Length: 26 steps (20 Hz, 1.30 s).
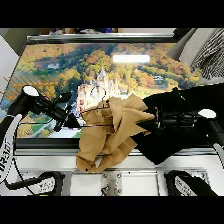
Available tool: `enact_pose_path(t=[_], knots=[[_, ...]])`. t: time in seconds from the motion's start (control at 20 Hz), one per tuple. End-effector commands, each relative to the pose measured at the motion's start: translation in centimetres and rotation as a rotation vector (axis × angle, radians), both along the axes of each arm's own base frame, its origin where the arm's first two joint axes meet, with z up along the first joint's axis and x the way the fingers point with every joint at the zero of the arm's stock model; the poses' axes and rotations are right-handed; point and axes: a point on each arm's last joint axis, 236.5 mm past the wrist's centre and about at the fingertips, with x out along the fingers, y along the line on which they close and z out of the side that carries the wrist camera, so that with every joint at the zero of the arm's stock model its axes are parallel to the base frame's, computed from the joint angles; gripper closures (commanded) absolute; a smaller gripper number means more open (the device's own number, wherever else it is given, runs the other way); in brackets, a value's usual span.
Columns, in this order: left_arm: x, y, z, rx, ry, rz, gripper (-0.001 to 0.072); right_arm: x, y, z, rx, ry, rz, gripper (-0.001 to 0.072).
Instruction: Fold the clothes and pants, and hang the long-sleeved shirts on hangers.
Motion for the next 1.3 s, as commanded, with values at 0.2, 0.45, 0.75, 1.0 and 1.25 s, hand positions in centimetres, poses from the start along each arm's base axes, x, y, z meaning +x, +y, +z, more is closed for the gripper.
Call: enact_pose_path(t=[0.2,0.45,0.75,1.0,1.25], knots=[[0.0,-0.3,0.3,-0.017,0.001,0.003,0.0694,0.3,0.2,0.1,0.008,-0.001,-0.009,0.0166],[0.0,-0.3,0.3,-0.016,0.001,0.003,0.0694,0.2,0.2,0.1,0.008,-0.001,-0.009,0.0167],[0.0,-0.3,0.3,-0.006,0.023,0.021,0.0694,0.2,0.2,0.1,-0.007,-0.086,0.013,0.0699],[0.1,-0.3,0.3,-0.006,0.022,0.022,0.0694,1.3,-0.1,-0.3,-0.101,-0.452,0.057,0.0693],[0.1,-0.3,0.3,0.001,0.039,0.035,0.0693,2.0,-0.4,-0.6,-0.125,-0.473,0.034,0.0693]])
